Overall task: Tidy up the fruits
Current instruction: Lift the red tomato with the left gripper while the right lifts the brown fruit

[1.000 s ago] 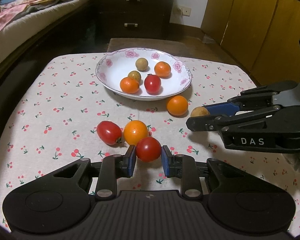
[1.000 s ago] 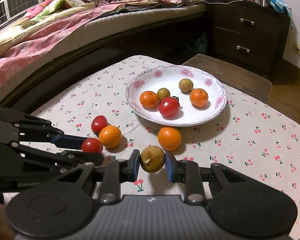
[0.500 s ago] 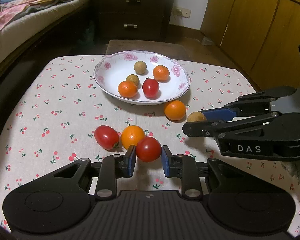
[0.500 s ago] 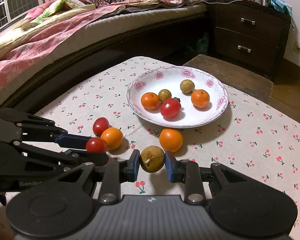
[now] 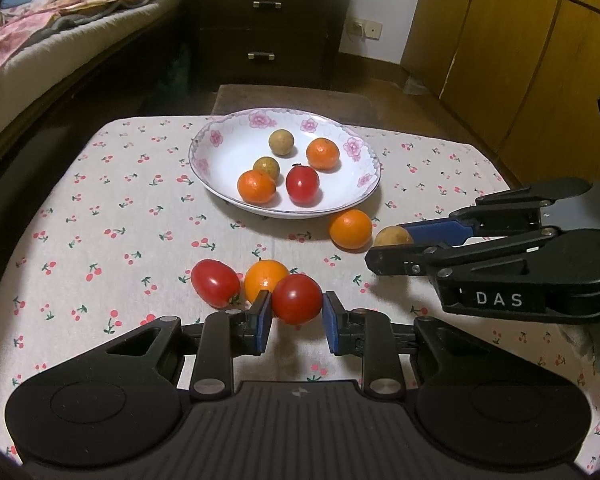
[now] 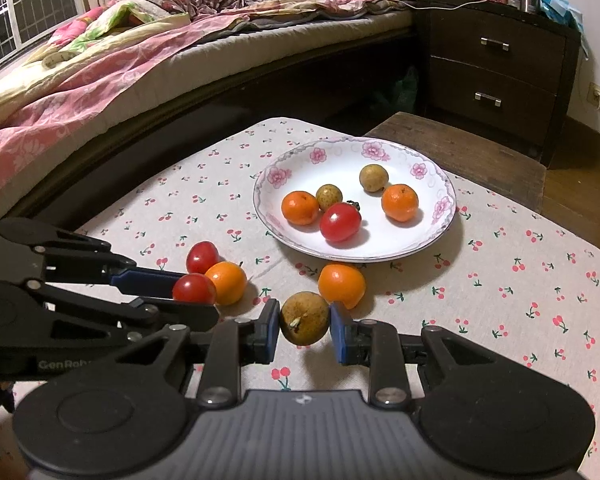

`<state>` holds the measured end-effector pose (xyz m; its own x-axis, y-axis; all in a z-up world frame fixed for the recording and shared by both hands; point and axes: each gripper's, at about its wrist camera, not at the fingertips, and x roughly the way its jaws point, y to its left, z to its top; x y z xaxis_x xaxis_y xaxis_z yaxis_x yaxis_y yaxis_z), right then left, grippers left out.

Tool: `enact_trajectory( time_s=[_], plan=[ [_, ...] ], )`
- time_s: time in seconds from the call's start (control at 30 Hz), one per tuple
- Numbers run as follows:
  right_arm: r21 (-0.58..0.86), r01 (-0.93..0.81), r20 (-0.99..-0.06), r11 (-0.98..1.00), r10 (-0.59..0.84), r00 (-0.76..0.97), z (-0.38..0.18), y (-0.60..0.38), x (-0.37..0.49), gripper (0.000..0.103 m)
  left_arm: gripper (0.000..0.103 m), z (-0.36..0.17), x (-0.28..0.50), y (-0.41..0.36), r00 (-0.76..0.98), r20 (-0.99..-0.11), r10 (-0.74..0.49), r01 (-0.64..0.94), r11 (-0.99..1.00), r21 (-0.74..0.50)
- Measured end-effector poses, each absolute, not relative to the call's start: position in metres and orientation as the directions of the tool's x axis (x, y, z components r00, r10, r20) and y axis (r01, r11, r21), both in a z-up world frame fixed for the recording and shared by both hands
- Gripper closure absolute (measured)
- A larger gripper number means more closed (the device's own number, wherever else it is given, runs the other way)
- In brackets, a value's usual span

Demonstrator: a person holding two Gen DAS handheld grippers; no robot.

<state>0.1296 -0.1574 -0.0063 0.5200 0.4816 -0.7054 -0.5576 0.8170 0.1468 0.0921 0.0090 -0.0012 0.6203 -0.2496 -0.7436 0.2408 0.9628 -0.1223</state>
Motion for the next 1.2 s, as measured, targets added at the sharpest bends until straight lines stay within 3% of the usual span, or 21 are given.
enact_trajectory(
  time_s=[0.63, 1.2],
  plan=[
    [0.150, -0.480, -0.671, 0.864, 0.446, 0.592, 0.011, -0.186, 0.153, 0.085, 0.068, 0.013, 0.107, 0.028, 0.647, -0.725, -0.235, 0.190, 0.971, -0.145],
    [0.158, -0.508, -0.672, 0.847, 0.469, 0.573, 0.012, -0.182, 0.144, 0.085, 0.065, 0.009, 0.055, 0.042, 0.569, -0.768, -0.294, 0.213, 0.955, -0.207]
  ],
)
